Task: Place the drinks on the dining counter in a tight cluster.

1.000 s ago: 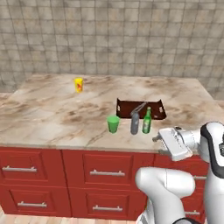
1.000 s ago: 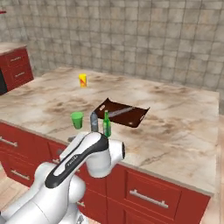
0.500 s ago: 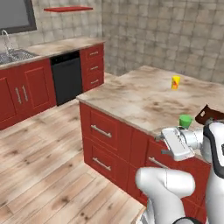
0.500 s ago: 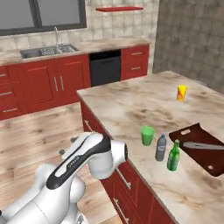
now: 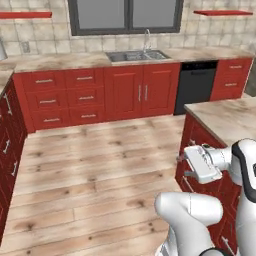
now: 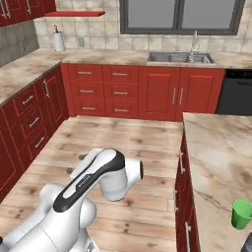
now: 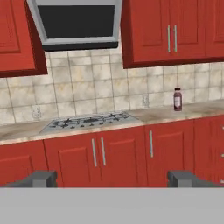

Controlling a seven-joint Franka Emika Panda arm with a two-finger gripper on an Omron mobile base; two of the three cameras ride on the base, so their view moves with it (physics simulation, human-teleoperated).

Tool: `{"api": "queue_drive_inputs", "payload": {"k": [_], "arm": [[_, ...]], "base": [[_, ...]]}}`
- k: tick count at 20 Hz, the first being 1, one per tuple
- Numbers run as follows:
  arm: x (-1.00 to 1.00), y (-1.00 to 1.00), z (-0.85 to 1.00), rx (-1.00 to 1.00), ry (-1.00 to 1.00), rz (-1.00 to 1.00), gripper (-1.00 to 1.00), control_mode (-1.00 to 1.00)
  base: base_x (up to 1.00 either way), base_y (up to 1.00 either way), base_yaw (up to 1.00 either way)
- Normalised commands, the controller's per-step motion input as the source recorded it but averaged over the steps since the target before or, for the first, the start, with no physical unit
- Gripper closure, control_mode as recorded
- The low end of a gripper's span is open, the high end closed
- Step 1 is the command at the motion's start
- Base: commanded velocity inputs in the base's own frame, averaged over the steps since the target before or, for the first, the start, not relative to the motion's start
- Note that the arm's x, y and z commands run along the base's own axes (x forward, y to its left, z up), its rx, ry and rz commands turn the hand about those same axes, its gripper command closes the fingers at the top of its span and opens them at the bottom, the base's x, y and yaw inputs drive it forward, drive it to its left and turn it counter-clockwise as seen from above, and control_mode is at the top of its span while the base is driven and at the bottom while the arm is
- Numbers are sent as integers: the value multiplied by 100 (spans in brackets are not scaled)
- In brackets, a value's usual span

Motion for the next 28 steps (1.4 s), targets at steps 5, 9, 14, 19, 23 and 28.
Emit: {"api": "queue_drive_inputs", "payload": {"k": [5,9,14,19,23,28], "arm": [[0,0,0,0,0,0,-100,100],[0,0,0,0,0,0,-100,100],[0,0,0,0,0,0,-100,100],[0,0,0,0,0,0,-100,100],[0,0,0,0,0,0,-100,100],[0,0,0,0,0,0,-100,100]], "base": [[40,-2,53],[70,-10,22],[80,-11,7],[82,-6,8],[78,-3,19],[73,0,33]]}}
